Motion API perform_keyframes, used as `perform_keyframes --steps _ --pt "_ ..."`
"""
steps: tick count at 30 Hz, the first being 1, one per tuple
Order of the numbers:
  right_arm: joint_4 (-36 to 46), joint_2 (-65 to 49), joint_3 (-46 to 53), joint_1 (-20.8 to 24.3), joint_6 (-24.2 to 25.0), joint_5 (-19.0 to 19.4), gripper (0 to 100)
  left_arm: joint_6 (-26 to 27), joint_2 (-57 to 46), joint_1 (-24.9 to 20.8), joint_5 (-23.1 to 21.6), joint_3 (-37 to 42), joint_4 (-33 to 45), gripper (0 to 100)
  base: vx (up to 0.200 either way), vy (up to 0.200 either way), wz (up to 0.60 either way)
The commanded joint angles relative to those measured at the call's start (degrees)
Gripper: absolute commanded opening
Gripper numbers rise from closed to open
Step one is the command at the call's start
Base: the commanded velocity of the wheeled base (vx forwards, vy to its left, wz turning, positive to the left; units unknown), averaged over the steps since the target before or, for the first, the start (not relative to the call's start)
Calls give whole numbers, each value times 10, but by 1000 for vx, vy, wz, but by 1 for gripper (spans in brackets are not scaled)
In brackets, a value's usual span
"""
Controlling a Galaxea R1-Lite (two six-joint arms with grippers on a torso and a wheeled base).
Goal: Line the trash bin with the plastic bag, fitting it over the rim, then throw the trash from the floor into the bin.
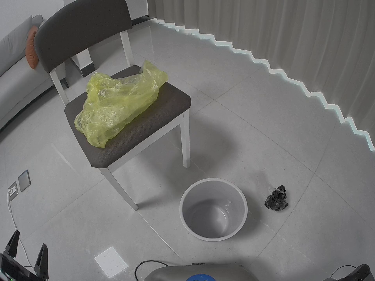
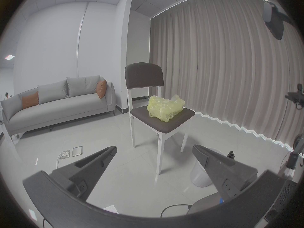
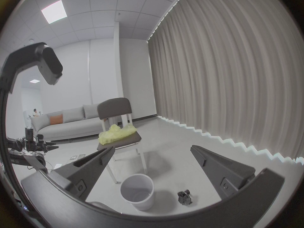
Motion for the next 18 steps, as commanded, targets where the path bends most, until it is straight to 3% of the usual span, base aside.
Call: perform_keyframes --steps 1,4,9,15,18 --pt "-35 167 -89 -4 -17 65 100 -10 -4 -2 -17 -36 -40 100 0 0 0" --pt "-56 206 -89 -4 -47 61 100 -36 43 -15 -45 -125 -45 100 0 0 0" --pt "-64 238 -95 -6 -50 54 100 -11 111 -19 -41 -190 9 100 0 0 0" --pt "-53 277 -98 -1 -54 -47 100 10 233 -18 12 -261 28 100 0 0 0" --pt "-43 301 -102 0 -45 -65 100 21 295 -16 16 -285 28 100 0 0 0"
